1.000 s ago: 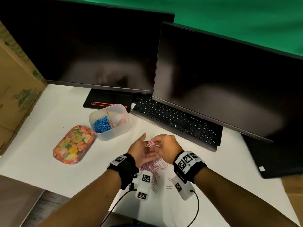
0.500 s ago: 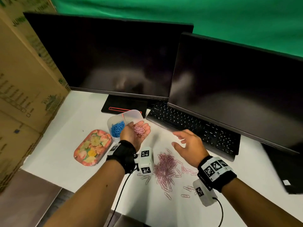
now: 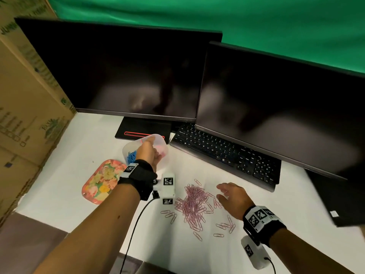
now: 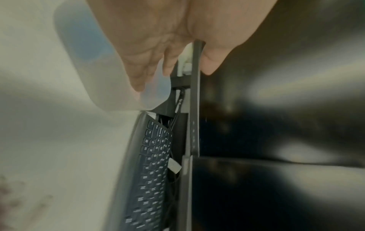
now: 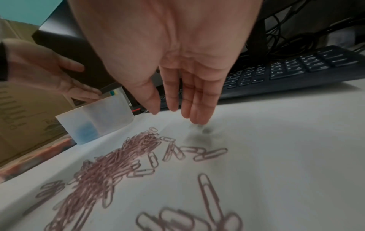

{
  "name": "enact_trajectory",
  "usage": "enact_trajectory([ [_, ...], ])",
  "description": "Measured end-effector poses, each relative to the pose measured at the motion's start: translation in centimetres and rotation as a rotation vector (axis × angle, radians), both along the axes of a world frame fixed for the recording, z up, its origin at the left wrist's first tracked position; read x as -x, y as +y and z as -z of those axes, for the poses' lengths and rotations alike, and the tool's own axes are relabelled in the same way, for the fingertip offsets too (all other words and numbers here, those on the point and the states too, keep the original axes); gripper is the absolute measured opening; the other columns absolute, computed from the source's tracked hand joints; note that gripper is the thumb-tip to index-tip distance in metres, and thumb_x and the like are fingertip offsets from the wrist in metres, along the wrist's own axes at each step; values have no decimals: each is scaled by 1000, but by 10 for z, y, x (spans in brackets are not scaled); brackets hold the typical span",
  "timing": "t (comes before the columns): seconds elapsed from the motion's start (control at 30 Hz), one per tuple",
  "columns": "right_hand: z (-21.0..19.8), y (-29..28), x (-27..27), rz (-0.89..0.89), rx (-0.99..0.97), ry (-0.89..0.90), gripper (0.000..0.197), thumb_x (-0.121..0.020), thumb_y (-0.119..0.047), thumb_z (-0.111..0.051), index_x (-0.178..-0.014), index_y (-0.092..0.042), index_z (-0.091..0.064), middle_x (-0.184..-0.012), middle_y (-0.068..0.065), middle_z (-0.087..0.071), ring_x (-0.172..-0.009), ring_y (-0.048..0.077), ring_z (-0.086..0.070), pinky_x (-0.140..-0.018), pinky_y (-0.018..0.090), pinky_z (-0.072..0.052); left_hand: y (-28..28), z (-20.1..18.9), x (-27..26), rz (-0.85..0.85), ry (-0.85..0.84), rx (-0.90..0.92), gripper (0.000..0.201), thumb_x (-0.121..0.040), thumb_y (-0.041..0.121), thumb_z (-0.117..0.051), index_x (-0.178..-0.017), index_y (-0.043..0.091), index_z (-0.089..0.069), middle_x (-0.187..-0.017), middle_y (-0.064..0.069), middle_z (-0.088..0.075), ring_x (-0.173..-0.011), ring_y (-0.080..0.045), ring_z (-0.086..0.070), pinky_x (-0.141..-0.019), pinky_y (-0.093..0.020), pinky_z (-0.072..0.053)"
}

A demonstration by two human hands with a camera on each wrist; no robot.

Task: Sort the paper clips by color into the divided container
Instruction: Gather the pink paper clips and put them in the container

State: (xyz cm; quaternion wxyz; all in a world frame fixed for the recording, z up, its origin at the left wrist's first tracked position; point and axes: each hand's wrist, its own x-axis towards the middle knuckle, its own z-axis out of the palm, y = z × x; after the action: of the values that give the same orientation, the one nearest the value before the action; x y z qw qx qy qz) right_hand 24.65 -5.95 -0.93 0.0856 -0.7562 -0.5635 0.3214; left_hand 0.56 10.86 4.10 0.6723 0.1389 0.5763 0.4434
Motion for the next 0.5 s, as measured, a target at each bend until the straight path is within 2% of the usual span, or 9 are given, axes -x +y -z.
enact_trajectory([
  [0.07, 2, -6, -4, 48, 72, -27, 40, -88, -21, -58, -129, -21, -55, -119, 4, -60, -106, 18, -59, -92, 27, -49, -21, -12, -4, 200, 164, -127, 21, -95, 14, -52, -114, 11, -59, -99, -11, -59, -79, -20, -59, -70, -31, -53],
  [0.1, 3, -9, -5, 69, 121, -41, 43, -86, -18, -58, -129, -21, -53, -121, 5, -59, -109, 20, -58, -93, 29, -49, -33, -13, -4, 367, 293, -201, 16, -94, 12, -53, -107, 13, -61, -103, -12, -62, -79, -20, -61, -66, -28, -51],
  [0.17, 4, -18, -7, 91, 225, -81, 50, -82, -15, -59, -130, -19, -47, -124, 7, -55, -114, 24, -56, -94, 31, -49, -56, -4, 0, 786, 649, -323, 13, -88, 18, -63, -101, 17, -61, -99, -7, -65, -77, -16, -61, -63, -24, -47],
  [0.2, 4, -22, -6, 95, 270, -103, 53, -81, -15, -60, -131, -19, -44, -125, 8, -53, -115, 26, -55, -93, 31, -49, -66, 5, 4, 991, 849, -332, 22, -83, 24, -69, -103, 21, -60, -99, -3, -65, -81, -15, -61, -66, -23, -47],
  [0.27, 5, -32, -3, 112, 334, -132, 58, -79, -16, -62, -131, -19, -37, -128, 10, -47, -115, 29, -55, -91, 32, -50, -85, 27, 16, 1280, 1135, -266, 51, -75, 34, -74, -119, 26, -49, -114, -2, -58, -98, -19, -59, -83, -27, -48],
  [0.33, 7, -39, 2, 137, 359, -118, 64, -79, -14, -64, -133, -19, -31, -129, 11, -42, -115, 30, -55, -91, 33, -51, -101, 46, 24, 1450, 1263, -211, 81, -70, 39, -75, -137, 26, -30, -130, -6, -43, -113, -26, -56, -93, -34, -48],
  [0.4, 9, -41, 9, 132, 348, -63, 68, -81, -10, -63, -138, -16, -26, -133, 12, -39, -117, 29, -53, -95, 31, -48, -113, 61, 25, 1531, 1300, -216, 102, -67, 41, -77, -146, 24, -15, -139, -10, -30, -118, -32, -53, -95, -37, -48],
  [0.5, 13, -30, 24, 146, 279, 7, 71, -80, -3, -60, -141, -18, -28, -136, 9, -36, -119, 26, -52, -98, 29, -47, -121, 74, 14, 1510, 1241, -324, 104, -68, 36, -77, -149, 24, -13, -145, -11, -23, -121, -32, -51, -97, -35, -47],
])
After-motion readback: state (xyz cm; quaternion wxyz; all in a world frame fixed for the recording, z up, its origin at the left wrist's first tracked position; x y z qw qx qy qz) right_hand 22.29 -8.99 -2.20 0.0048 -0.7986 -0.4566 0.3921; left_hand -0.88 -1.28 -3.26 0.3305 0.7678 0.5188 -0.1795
